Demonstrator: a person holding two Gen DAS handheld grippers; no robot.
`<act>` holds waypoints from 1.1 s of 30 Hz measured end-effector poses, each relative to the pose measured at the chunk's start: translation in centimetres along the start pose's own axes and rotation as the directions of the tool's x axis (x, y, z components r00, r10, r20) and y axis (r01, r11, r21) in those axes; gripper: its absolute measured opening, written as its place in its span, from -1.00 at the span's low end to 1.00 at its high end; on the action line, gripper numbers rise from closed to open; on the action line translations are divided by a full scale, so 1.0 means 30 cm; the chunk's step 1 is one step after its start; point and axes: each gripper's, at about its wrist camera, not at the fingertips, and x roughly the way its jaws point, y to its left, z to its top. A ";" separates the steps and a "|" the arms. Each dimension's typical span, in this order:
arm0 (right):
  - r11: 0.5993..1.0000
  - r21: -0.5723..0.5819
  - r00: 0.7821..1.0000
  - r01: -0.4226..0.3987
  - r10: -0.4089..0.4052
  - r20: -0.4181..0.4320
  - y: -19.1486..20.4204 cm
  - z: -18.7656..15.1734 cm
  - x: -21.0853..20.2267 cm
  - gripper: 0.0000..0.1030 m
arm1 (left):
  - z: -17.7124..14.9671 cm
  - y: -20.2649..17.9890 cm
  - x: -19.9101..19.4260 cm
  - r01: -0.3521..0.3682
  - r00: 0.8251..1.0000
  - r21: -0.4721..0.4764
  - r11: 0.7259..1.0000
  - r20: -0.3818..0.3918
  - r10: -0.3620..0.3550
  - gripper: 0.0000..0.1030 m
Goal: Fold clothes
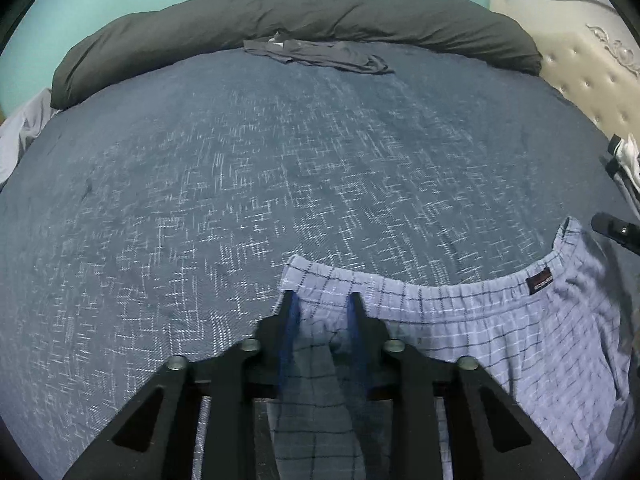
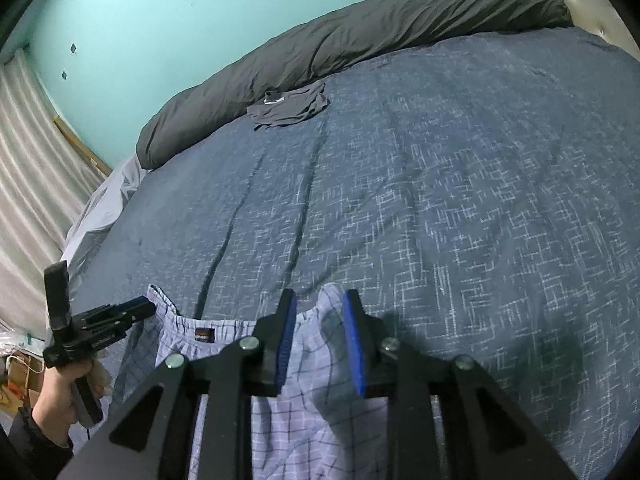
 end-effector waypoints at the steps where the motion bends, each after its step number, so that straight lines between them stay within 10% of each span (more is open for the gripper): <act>1: 1.000 0.007 1.000 -0.002 0.002 -0.001 -0.003 0.000 0.000 -0.54 | 0.000 0.002 0.002 -0.007 1.000 0.000 1.000 0.002 0.007 -0.97; 27: 0.994 0.087 0.995 -0.065 0.071 -0.069 -0.062 -0.029 0.068 -0.32 | 0.000 0.135 -0.030 0.148 0.989 -0.180 0.973 0.025 -0.146 -0.74; 33: 0.997 0.025 0.994 -0.077 0.079 -0.079 -0.025 -0.036 0.077 -0.85 | 0.013 0.128 0.027 0.149 0.988 -0.137 0.979 -0.011 -0.152 -0.74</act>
